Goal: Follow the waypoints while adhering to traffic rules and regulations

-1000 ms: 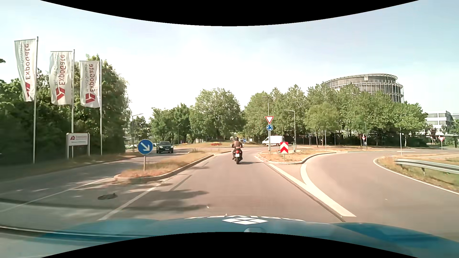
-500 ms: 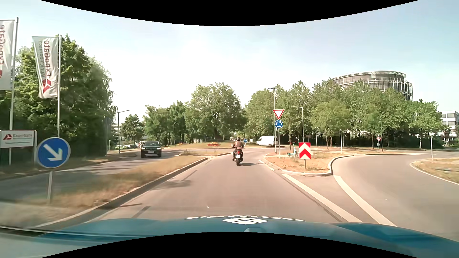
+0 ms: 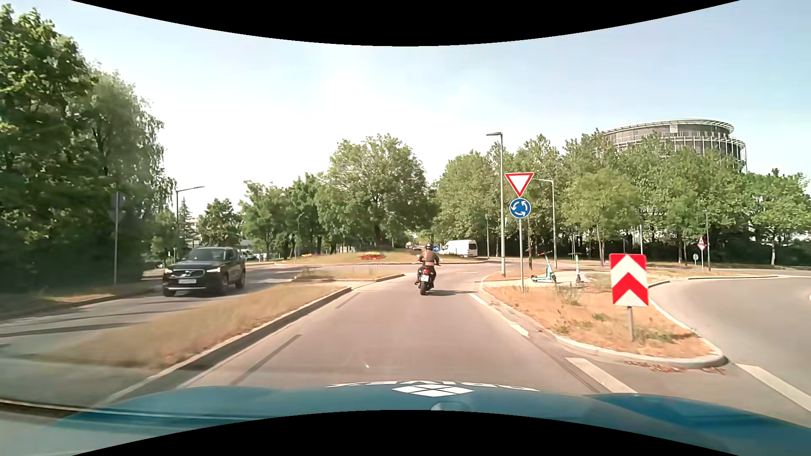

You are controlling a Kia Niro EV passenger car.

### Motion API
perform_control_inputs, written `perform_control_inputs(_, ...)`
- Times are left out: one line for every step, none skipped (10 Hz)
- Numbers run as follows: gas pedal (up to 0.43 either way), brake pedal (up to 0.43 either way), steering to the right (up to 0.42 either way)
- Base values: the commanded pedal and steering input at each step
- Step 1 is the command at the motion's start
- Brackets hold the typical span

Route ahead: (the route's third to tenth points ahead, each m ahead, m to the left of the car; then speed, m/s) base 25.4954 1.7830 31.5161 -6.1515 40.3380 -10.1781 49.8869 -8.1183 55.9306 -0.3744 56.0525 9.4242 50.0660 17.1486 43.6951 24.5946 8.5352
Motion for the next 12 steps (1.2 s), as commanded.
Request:
perform_control_inputs(0.000, 0.152, -0.002)
perform_control_inputs(0.000, 0.152, -0.003)
perform_control_inputs(0.000, 0.152, -0.003)
perform_control_inputs(0.000, 0.152, -0.002)
perform_control_inputs(0.000, 0.152, -0.001)
perform_control_inputs(0.000, 0.146, 0.000)
perform_control_inputs(0.000, 0.146, 0.001)
perform_control_inputs(0.000, 0.146, 0.002)
perform_control_inputs(0.000, 0.152, 0.003)
perform_control_inputs(0.000, 0.152, 0.005)
perform_control_inputs(0.000, 0.152, 0.010)
perform_control_inputs(0.000, 0.152, 0.020)
